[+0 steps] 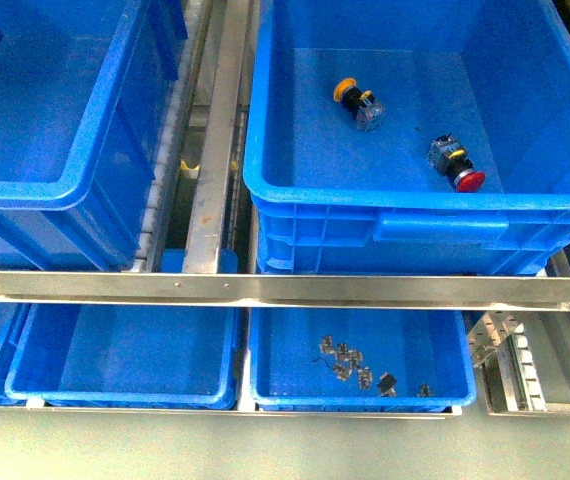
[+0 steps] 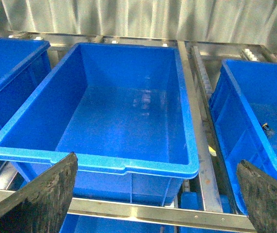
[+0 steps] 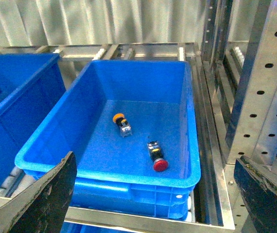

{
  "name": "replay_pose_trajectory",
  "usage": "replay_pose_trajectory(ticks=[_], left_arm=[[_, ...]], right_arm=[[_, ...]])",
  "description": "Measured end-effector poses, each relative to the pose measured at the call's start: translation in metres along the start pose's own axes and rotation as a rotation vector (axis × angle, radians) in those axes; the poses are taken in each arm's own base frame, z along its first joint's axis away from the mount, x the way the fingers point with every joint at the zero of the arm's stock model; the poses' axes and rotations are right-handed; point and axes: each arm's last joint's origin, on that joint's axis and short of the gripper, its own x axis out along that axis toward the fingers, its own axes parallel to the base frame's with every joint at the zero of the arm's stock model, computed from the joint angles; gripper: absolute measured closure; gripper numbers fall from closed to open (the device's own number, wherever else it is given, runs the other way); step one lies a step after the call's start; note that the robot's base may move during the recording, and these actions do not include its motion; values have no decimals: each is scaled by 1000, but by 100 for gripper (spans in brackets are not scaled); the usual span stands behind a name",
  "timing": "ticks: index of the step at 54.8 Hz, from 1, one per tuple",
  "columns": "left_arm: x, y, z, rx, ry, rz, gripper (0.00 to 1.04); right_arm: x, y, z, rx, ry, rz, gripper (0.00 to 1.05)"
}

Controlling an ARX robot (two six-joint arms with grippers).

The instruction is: Pick red and yellow buttons and place in box

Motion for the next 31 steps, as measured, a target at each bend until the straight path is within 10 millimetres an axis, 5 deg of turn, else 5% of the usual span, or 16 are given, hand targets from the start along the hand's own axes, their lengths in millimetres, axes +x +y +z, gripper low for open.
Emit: replay_pose_trajectory(ticks=[31], left_arm=[[0, 0, 0, 0, 0, 0, 8]], right_arm=[[0, 0, 0, 0, 0, 0, 7]])
